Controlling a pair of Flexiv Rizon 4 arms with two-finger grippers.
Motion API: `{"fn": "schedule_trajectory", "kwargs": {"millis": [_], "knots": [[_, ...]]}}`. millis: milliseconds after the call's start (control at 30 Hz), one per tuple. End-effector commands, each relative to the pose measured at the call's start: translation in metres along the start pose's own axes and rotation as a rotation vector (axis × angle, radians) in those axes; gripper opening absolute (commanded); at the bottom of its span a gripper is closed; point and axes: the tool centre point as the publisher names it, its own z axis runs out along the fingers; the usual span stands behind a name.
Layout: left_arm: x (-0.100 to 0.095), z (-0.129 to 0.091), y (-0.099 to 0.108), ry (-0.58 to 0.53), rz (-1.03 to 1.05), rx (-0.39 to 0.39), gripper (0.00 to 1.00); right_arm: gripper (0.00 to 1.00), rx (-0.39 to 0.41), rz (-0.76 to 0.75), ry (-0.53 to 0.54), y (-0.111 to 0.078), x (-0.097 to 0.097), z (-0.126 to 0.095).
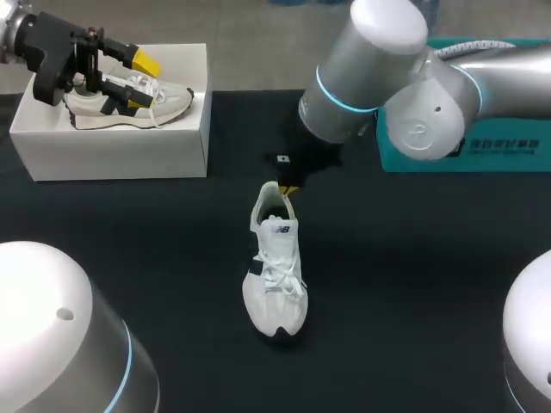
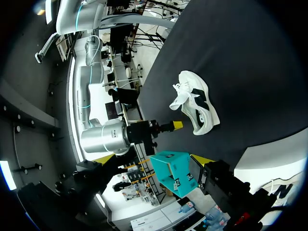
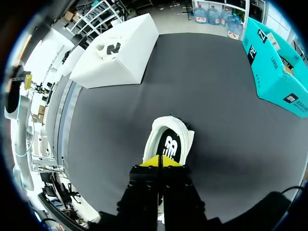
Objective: Take the shoe out of the shoebox, open the shoe tongue, remove and reinsert the insole, then place the shoe into the shoebox
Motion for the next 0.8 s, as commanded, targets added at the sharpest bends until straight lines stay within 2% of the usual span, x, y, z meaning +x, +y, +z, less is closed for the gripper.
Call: {"fn": "schedule_trajectory", "kwargs": {"millis": [33, 500, 667, 800], "knots": [[-0.001, 0.000, 0.000, 0.004, 0.000, 0.002, 1.00, 0.00, 0.005, 0.000, -0.157, 0.004, 0.005, 0.001], [-0.001, 0.000, 0.000, 0.004, 0.000, 0.002, 1.00, 0.00, 0.005, 0.000, -0.157, 0.004, 0.005, 0.001], [-0.001, 0.000, 0.000, 0.004, 0.000, 0.002, 1.00, 0.00, -0.051, 0.003, -0.141, -0.001, 0.005, 0.015], [-0.001, 0.000, 0.000, 0.004, 0.000, 0.002, 1.00, 0.00, -0.049, 0.003, -0.153, -0.002, 0.004, 0.024]]}}
